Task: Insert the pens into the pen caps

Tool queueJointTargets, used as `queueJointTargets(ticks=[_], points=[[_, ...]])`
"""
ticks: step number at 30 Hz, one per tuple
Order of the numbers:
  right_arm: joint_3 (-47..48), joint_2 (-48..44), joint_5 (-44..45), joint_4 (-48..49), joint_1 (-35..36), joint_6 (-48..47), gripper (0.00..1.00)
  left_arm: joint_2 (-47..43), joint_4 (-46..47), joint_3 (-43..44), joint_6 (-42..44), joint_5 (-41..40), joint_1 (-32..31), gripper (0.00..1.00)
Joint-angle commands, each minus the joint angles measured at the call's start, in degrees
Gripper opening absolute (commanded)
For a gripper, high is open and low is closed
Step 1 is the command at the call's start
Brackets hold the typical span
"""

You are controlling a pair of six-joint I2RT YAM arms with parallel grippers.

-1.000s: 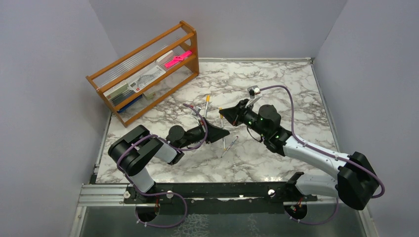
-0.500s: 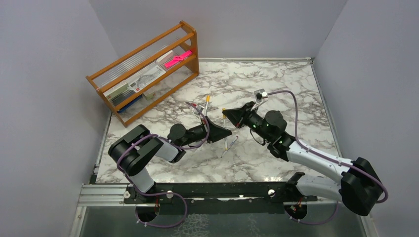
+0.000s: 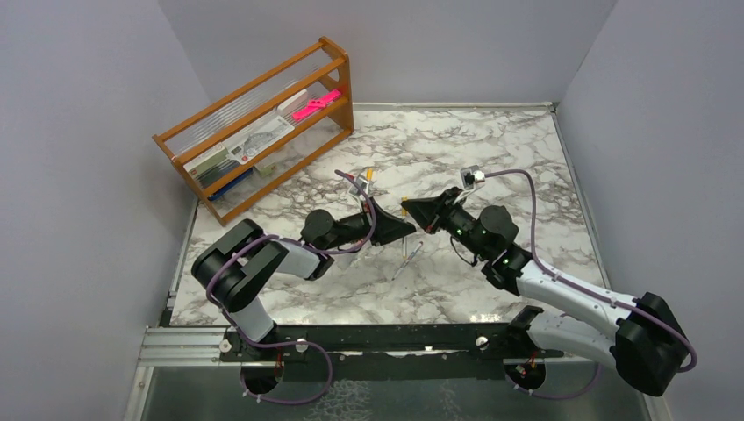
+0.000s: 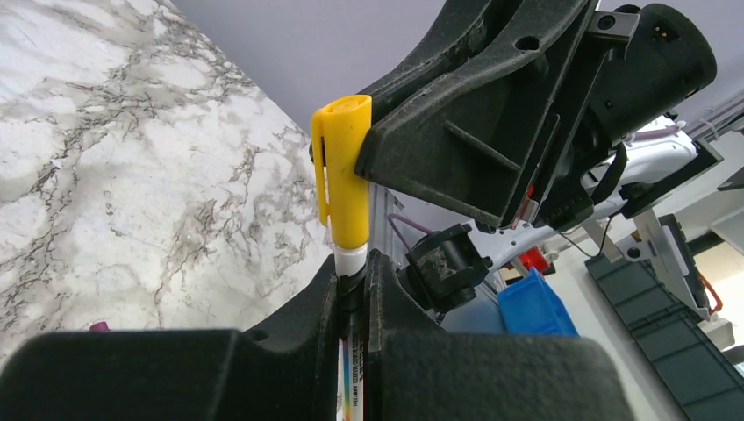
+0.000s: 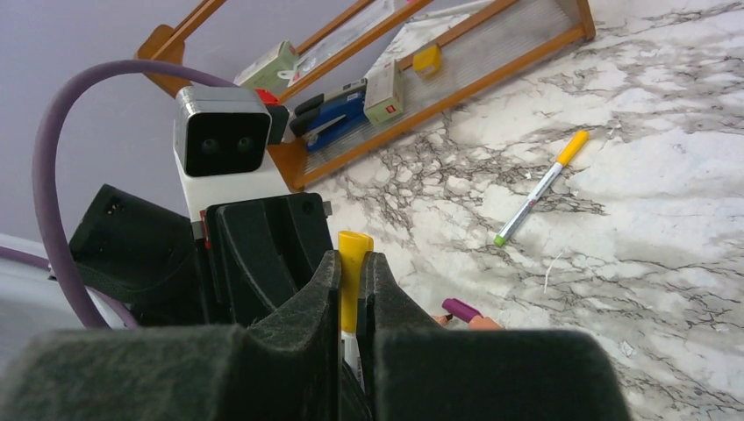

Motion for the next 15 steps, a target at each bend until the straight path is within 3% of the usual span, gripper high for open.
queueJointTargets(ticks=[1, 7, 11, 15], points=[[-0.62, -1.21, -1.80, -6.91, 0.34, -0.31, 0.01, -1.20, 2.60, 1.12, 1.67, -3.85, 0.88, 0.00], [-1.66, -0.87, -2.88, -6.61, 0.37, -1.50, 0.01, -1.65, 4.52, 0.78, 1.01, -4.02, 0.88, 0.00], [-2.00, -1.88, -4.39, -6.72, 0.39, -2.43, 0.01, -2.39, 2.48, 3.54, 3.71, 2.39, 0.89, 0.00], [-0.82, -5.73, -4.54, -9.33, 0.33, -4.73, 0.11, -3.93, -2.92, 5.07, 8.73, 7.88, 0.88, 0.00]])
